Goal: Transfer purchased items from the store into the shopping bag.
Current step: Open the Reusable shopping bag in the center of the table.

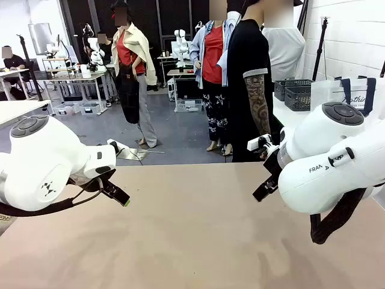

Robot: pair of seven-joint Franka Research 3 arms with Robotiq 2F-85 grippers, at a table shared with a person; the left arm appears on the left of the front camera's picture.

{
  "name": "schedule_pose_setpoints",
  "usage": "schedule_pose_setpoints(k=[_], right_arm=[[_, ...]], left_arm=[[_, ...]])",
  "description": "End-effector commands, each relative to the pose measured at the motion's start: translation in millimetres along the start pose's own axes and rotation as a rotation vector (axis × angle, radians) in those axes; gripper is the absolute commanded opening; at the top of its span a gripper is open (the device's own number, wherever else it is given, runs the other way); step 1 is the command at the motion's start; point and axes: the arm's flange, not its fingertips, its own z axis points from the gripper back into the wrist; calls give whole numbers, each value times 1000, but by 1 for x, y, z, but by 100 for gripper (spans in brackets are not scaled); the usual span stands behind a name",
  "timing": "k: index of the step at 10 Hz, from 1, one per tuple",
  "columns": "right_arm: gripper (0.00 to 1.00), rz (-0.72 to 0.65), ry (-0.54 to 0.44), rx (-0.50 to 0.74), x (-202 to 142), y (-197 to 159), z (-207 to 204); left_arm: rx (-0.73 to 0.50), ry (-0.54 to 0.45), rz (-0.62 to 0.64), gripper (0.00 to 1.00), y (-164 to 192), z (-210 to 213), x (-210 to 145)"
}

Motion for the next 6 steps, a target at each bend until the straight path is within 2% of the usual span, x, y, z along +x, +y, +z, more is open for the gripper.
schedule_pose_setpoints(k=[1, 6], right_arm=[[100, 0, 0, 0, 0, 0, 0], [100, 0, 0, 0, 0, 0, 0]], left_arm=[[0, 0, 0, 100, 0, 0, 0], [0, 0, 0, 100, 0, 0, 0]])
